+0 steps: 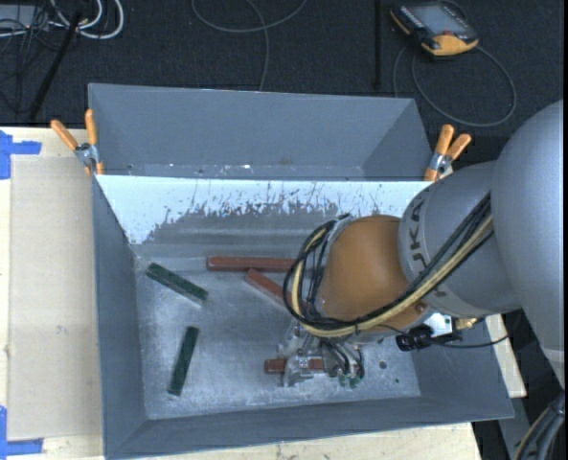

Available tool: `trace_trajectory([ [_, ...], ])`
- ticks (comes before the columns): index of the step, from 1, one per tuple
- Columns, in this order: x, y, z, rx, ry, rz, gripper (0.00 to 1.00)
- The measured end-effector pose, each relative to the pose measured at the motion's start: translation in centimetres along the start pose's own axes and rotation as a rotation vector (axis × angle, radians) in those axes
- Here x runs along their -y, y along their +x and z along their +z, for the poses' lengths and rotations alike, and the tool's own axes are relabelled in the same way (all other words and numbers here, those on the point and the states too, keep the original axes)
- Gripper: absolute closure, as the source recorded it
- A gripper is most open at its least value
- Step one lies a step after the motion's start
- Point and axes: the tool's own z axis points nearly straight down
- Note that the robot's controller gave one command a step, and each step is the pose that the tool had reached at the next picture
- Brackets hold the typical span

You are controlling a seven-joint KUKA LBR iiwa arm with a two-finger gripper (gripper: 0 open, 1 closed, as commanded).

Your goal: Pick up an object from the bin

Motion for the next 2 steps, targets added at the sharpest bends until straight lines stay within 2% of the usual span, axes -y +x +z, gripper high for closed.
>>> trace_trajectory([
  [1, 0.0, 0.0, 0.0, 0.0, 0.0, 0.0, 1.0],
  [2, -2.2, -1.0, -15.4, -0.001, 0.0, -0.051, 1.0],
])
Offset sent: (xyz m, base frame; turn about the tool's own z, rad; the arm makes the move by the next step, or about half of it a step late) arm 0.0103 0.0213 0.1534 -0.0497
